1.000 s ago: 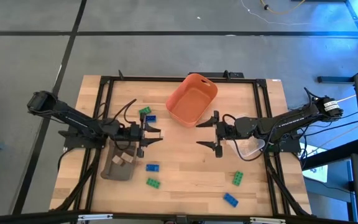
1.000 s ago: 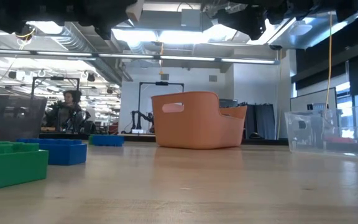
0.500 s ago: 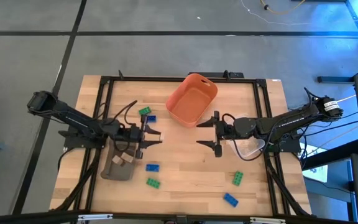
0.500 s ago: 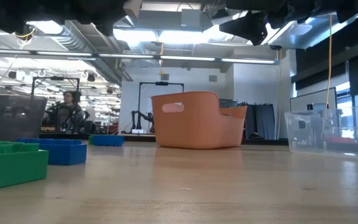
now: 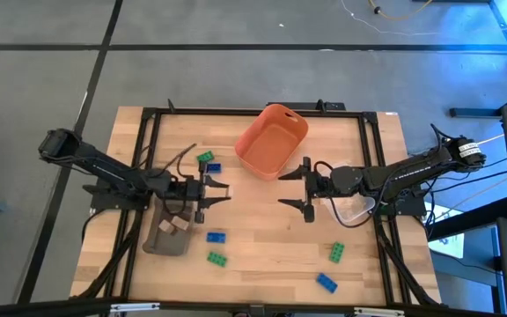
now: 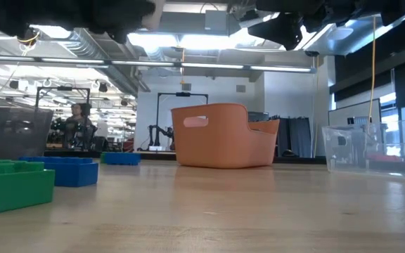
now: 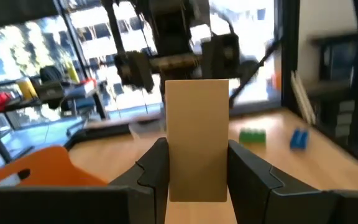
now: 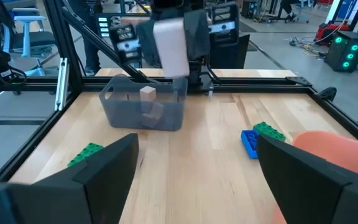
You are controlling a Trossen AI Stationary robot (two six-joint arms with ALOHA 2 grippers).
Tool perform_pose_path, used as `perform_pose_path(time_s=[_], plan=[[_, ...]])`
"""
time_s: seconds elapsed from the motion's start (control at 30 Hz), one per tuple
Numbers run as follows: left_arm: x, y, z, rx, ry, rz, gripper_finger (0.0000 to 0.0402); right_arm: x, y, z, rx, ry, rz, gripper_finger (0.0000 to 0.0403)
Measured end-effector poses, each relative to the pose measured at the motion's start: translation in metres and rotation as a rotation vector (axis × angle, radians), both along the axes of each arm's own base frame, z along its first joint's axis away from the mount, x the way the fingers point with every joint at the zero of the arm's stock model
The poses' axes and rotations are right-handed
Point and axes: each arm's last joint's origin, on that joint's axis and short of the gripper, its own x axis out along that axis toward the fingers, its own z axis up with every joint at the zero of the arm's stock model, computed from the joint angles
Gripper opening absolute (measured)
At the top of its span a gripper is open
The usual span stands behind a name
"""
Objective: Sort & place blocks by color
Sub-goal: Put the brown block into the black bin
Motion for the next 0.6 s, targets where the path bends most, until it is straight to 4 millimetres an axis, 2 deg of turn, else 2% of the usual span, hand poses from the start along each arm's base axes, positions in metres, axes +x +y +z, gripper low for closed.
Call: perform_pose_path(time_s=[0.13,0.23,0.4,0.5,0.6], plan=[[-0.002,-0.008,0.015,0.071,0.167,-0.017,0.0113,0.000,0.000,0.000,0.001,0.000,0.000,0.0328],[-0.011,-0.013,0.026,0.107,0.405,-0.002,0.0113,0.000,0.000,0.000,0.002,0.001,0.000,0.0328],[-0.030,-0.024,0.051,0.023,0.711,0.005,0.0113,0.000,0.000,0.000,0.003,0.001,-0.001,0.0328],[-0.046,-0.033,0.057,-0.009,0.854,0.018,0.0113,0.000,0.000,-0.001,0.002,0.005,-0.001,0.0328],[-0.057,-0.042,0.056,-0.066,0.923,0.013,0.0113,0.000,0.000,0.000,0.003,0.003,-0.001,0.0328]])
